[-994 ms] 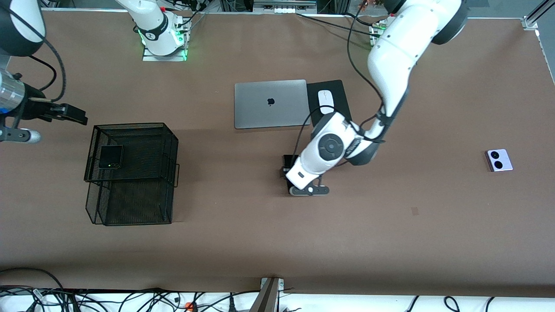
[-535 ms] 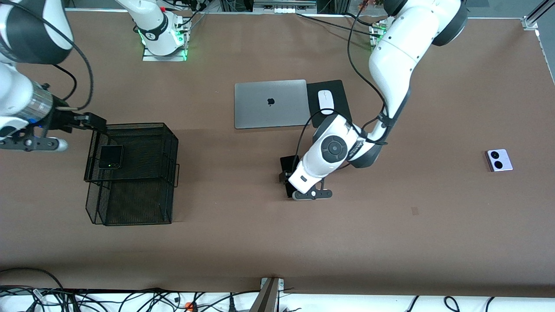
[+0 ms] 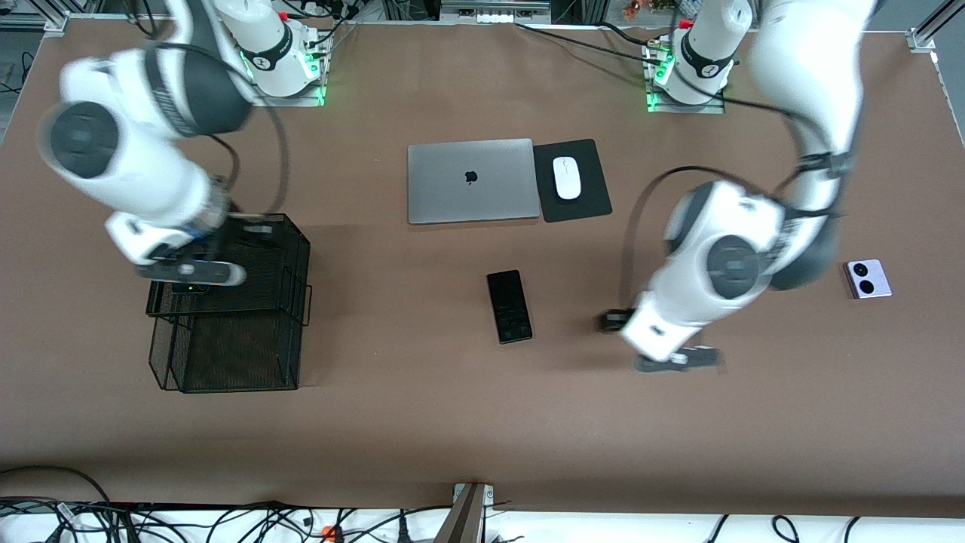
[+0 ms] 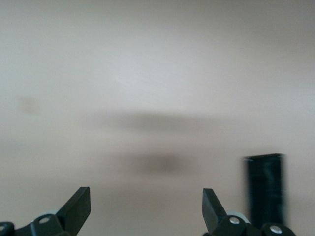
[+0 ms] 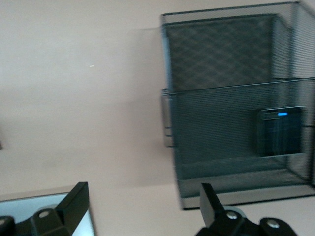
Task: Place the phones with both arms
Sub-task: 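Withdraw the left gripper while the right gripper reaches over the bar phone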
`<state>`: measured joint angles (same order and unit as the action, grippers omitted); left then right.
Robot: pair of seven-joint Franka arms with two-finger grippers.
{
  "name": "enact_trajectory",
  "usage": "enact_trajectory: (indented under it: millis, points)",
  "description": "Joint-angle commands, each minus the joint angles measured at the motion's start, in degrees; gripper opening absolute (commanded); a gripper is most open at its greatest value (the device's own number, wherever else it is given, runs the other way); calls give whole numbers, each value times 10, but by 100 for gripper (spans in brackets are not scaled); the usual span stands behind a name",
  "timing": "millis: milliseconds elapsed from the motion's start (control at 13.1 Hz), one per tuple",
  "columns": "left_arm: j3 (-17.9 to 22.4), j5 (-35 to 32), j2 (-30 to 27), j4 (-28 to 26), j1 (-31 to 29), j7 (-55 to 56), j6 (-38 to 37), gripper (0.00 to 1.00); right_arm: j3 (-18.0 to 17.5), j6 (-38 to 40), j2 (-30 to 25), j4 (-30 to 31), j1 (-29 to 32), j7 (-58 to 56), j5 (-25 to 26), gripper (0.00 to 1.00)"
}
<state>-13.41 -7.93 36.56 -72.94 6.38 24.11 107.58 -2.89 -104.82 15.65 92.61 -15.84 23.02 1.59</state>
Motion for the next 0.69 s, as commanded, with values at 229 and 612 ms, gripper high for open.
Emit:
enact_trajectory:
  millis: [229, 612]
  points:
    - [-3, -46, -154, -16, -71, -86, -141, 100, 7, -22, 160, -140, -170, 192, 43, 100]
    - [-10, 22, -303, -197, -149, -127, -105, 100, 6, -101, 276, -227, -262, 266, 40, 100]
